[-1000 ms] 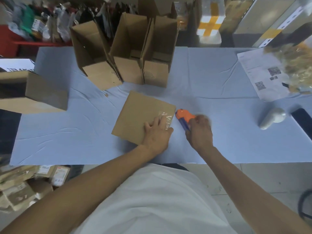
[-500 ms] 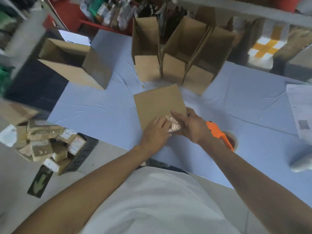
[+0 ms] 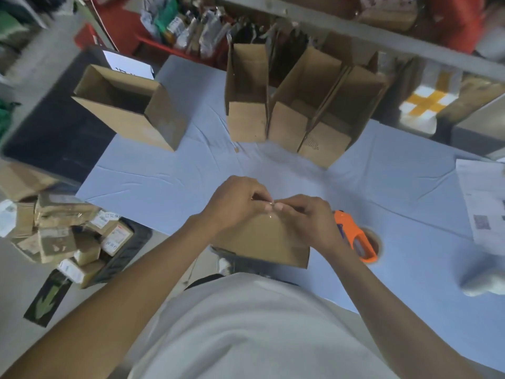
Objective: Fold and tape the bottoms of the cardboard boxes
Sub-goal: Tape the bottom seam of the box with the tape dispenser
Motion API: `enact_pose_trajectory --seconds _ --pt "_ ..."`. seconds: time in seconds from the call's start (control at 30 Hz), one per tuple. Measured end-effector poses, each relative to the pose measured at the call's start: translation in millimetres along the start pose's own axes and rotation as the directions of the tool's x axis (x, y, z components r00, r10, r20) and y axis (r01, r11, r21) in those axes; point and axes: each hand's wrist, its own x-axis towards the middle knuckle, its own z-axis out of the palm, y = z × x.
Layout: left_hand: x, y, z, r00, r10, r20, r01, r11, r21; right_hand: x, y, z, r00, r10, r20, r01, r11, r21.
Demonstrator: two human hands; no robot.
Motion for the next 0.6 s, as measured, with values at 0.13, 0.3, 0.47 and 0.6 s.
enact_pose_trajectory --seconds 0.13,0.3,0.47,0.6 --pt "-2 -8 10 0.994 -0.102 0.025 0.098 0.988 0.116 -2 14 8 0.990 0.141 0.018 -0.142 0.977 0.159" --pt "2 -15 10 0.992 -0.127 0.022 0.124 0.987 0.098 -2 16 8 0.993 0.116 0.003 -0.114 0.978 0.177" --pt "5 -16 11 0.994 -0.105 -0.030 0.108 0.986 0.124 4 12 -5 0.991 0.110 0.078 -0.120 0.983 0.139" --pt "3 -22 7 0.985 -0.138 0.108 0.139 0.990 -0.007 4 14 -3 0.987 0.145 0.067 -0.154 0.976 0.156"
